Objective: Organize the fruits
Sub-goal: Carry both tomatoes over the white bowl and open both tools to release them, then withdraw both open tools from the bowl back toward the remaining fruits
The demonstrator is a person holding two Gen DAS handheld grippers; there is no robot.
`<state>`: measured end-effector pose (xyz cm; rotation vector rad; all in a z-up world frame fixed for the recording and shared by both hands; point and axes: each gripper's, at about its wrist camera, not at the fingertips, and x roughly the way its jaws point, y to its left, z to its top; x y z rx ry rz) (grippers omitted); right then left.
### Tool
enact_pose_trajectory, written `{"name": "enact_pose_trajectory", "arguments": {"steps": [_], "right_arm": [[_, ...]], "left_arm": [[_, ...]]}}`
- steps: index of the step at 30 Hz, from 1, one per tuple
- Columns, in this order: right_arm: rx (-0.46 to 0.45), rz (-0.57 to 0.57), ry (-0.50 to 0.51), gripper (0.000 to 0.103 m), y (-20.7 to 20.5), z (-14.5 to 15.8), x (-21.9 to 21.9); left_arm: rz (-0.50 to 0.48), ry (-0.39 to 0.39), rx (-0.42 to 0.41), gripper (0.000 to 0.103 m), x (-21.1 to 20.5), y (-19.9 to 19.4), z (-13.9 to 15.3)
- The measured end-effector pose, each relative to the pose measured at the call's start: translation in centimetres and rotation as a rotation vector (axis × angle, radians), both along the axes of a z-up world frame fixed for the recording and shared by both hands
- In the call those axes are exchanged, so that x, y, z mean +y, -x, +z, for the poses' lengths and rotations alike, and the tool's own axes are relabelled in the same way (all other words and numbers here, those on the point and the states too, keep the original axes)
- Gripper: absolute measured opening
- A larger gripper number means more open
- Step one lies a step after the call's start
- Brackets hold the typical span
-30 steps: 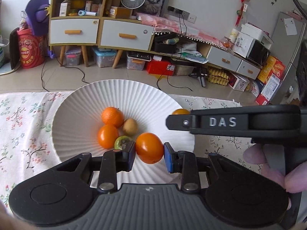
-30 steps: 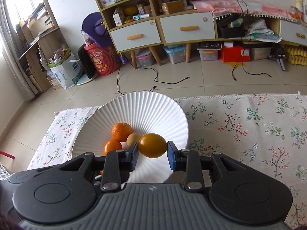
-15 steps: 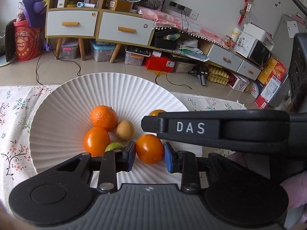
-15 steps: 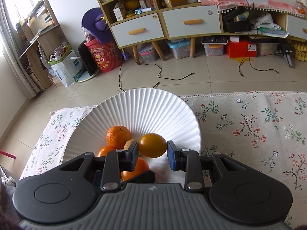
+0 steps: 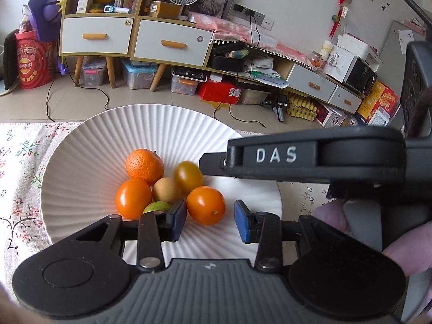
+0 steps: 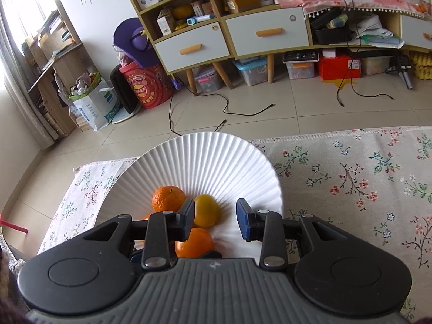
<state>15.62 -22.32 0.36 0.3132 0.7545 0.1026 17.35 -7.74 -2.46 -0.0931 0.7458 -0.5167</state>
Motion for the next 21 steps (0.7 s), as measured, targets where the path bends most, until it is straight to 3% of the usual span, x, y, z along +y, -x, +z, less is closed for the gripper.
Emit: {"name": "enact_pose_trajectory", "arguments": {"steps": [21], "right_arm": [[-0.014, -0.047, 0.054, 0.065, 3.9, 2.7, 0.2]], "left_arm": [[0.000, -0.126, -0.054, 0.078, 1.6, 3.4, 3.0]]}}
